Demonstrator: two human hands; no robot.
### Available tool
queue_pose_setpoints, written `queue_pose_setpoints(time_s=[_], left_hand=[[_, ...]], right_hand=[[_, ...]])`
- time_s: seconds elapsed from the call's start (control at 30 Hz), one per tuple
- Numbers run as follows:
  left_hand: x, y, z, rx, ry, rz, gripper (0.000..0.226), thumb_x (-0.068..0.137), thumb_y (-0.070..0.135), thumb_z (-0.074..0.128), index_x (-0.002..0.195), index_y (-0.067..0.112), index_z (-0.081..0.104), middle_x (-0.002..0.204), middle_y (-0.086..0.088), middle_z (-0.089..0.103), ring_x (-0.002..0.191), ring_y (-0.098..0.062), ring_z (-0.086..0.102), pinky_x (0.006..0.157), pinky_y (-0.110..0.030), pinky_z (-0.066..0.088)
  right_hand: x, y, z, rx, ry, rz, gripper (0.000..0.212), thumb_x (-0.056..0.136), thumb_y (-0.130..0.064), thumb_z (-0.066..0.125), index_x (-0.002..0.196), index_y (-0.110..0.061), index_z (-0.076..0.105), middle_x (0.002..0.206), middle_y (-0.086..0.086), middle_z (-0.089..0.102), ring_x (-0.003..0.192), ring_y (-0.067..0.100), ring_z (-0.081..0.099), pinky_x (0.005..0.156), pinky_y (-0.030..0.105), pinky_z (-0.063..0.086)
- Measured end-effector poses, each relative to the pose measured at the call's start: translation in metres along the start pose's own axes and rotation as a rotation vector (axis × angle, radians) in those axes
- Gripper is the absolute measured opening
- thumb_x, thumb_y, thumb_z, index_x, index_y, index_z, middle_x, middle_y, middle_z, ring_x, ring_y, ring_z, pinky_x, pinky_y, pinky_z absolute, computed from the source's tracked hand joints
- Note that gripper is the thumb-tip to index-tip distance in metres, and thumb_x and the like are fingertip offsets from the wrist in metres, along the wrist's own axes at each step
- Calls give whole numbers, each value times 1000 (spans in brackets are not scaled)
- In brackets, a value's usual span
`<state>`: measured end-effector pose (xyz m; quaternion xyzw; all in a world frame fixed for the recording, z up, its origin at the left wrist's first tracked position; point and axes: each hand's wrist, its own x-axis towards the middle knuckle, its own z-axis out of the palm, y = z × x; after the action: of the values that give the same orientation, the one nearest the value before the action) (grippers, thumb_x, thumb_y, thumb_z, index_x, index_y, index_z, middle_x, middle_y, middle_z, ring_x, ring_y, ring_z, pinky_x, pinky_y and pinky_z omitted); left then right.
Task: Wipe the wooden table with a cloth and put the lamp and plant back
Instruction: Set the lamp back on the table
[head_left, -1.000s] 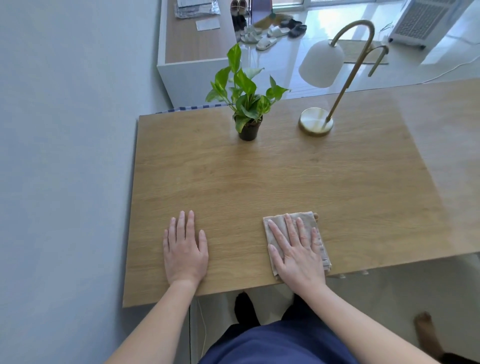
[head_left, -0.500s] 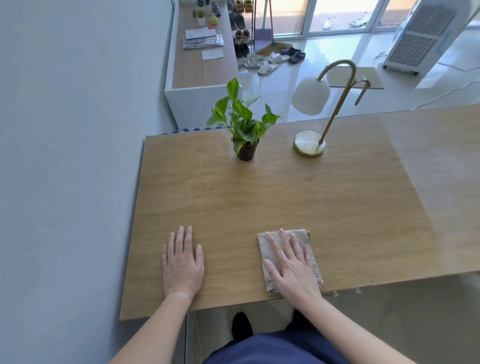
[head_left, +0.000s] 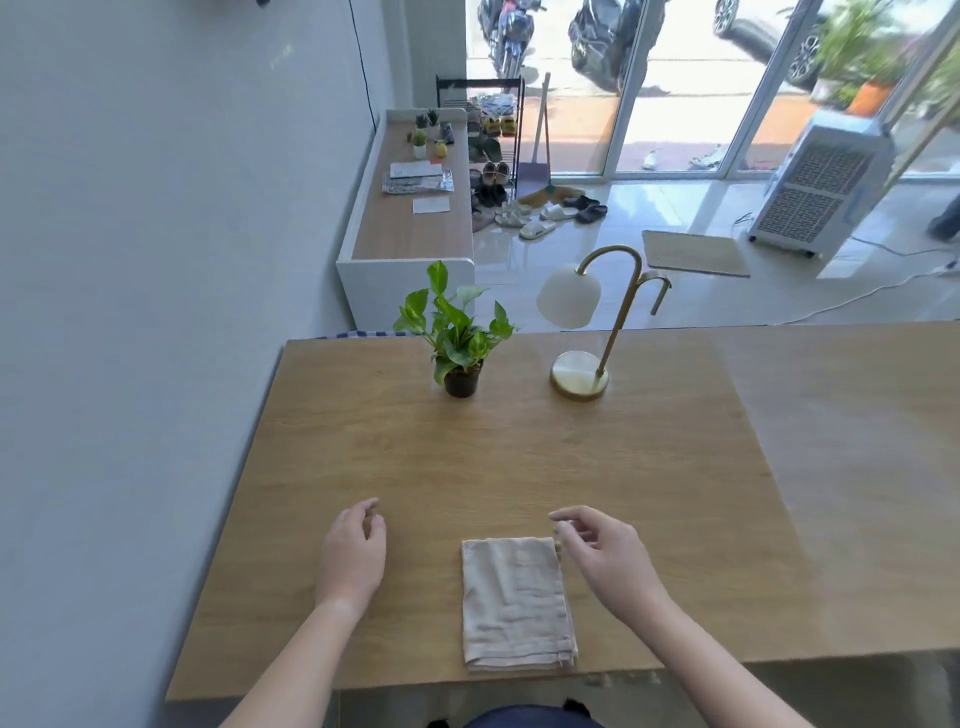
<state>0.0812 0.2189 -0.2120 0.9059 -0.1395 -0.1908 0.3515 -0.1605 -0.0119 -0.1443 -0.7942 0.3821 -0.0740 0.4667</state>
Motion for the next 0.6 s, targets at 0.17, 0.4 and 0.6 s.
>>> queue_pose_setpoints(time_s=[0.17,0.4,0.6], left_hand=[[14,75,25,-150,-39,49,29,109,23,56,135,19,69,130,-1,68,125,-22,62,107,-39,51],[17,194,46,-214,-50,209,32,110,29,56,138,22,68,129,3,70,120,-16,63,102,-35,52],[28,281,54,-218,-29,342,36,110,31,55,143,21,65,137,2,69,127,-15,63,110,-36,50]], right_hand=[[26,4,-64,13,73,3,14,101,-30,68,100,-39,78,78,-9,75,77,4,67,68,25,53],[73,4,-134,57,141,-36,15,102,-28,68,115,-30,76,101,-12,75,93,-3,68,75,14,48],[121,-2,-169,106,164,-50,28,102,-30,68,129,-22,71,109,-15,69,102,11,69,79,26,49]])
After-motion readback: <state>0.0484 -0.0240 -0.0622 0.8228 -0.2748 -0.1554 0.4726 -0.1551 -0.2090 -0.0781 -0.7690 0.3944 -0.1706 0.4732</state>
